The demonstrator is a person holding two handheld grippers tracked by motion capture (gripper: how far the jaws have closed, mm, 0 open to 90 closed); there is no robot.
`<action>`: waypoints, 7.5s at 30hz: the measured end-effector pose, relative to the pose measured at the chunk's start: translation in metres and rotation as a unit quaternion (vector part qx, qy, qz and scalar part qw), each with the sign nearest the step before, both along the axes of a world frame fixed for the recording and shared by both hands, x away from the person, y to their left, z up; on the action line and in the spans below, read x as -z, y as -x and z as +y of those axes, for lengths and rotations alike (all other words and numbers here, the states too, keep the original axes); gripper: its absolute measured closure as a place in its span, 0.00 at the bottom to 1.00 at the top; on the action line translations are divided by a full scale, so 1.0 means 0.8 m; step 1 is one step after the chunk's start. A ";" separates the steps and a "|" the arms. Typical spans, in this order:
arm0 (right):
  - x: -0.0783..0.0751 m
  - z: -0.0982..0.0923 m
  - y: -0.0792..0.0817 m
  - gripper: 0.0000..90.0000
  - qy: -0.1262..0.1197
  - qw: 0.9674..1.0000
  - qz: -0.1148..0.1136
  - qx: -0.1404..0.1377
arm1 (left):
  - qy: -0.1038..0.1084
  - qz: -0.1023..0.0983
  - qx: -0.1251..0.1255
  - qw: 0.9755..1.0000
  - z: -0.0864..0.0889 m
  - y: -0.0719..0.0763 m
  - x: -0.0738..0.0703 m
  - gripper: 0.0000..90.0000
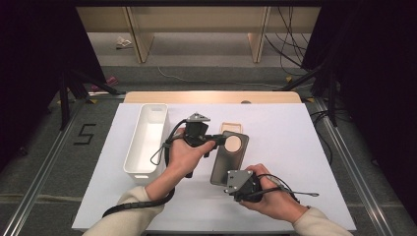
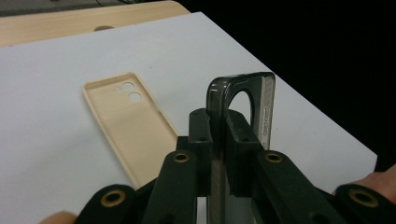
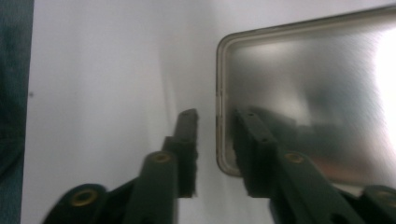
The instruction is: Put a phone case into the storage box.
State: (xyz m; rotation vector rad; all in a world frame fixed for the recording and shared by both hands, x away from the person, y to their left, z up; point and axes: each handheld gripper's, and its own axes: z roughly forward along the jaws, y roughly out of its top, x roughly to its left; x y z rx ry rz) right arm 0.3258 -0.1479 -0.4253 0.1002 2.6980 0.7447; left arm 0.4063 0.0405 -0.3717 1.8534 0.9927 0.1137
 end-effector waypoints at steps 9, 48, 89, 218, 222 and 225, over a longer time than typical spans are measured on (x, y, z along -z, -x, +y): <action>-0.003 -0.017 -0.011 0.41 -0.093 0.994 0.030 0.051 | -0.005 -0.058 -0.024 0.998 0.037 0.005 0.011 0.91; -0.009 -0.118 -0.029 0.20 -0.284 0.938 0.085 0.178 | 0.006 -0.141 -0.033 0.989 0.105 0.009 -0.017 0.91; -0.007 -0.137 -0.034 0.18 -0.299 0.930 0.068 0.205 | 0.006 -0.182 -0.064 0.981 0.151 -0.015 -0.052 0.91; -0.001 -0.145 -0.041 0.19 -0.303 0.926 0.074 0.214 | -0.057 -0.153 -0.146 0.976 0.264 -0.174 -0.036 0.91; -0.001 -0.145 -0.041 0.19 -0.303 0.926 0.074 0.214 | -0.061 -0.149 -0.148 0.976 0.265 -0.175 -0.030 0.91; 0.000 -0.145 -0.041 0.19 -0.303 0.926 0.075 0.214 | -0.065 -0.147 -0.148 0.976 0.264 -0.177 -0.025 0.91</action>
